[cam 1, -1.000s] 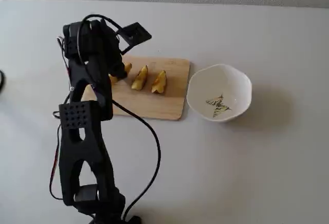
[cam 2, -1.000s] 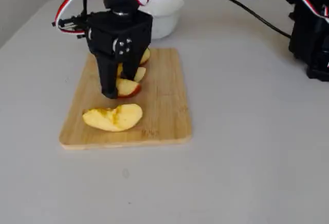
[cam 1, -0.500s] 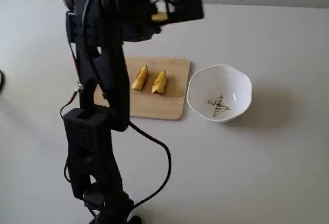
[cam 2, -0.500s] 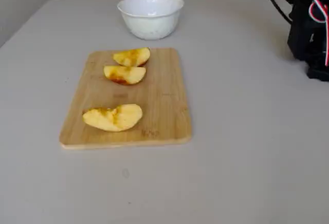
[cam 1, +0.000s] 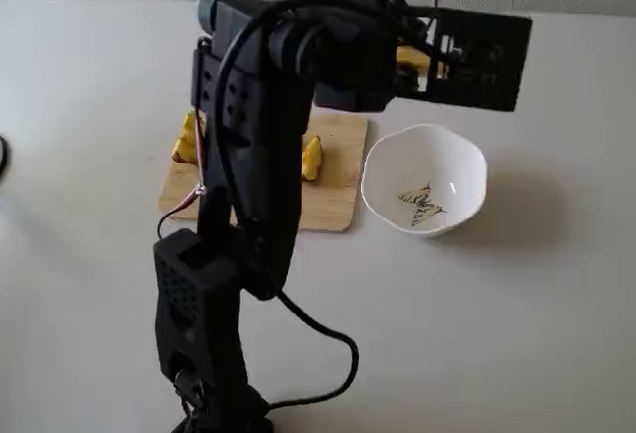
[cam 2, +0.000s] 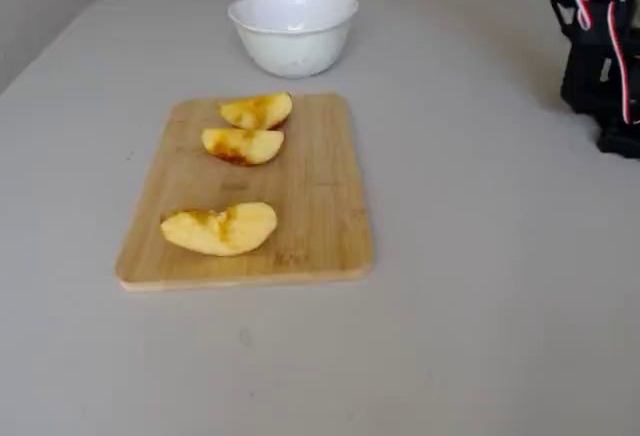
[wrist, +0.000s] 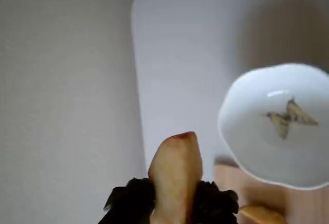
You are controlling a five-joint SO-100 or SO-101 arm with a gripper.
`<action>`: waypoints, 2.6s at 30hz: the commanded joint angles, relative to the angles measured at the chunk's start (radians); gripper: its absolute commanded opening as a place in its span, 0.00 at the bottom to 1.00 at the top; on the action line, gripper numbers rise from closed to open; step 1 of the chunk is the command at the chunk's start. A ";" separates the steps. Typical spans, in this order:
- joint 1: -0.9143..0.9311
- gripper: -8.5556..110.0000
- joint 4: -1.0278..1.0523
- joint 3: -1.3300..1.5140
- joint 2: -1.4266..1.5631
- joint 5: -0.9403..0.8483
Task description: Pick up the third from the right apple slice from the cutting board and place it into the bowl
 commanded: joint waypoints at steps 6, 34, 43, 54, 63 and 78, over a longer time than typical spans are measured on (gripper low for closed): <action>0.046 0.16 0.021 -0.054 0.060 -0.006; -0.044 0.07 0.078 -0.014 0.238 -0.018; -0.302 0.07 0.075 0.336 0.916 0.038; -0.575 0.07 -0.107 1.295 1.681 0.049; -0.489 0.07 -0.313 1.987 1.957 -0.094; -0.457 0.07 -0.399 2.640 2.195 0.023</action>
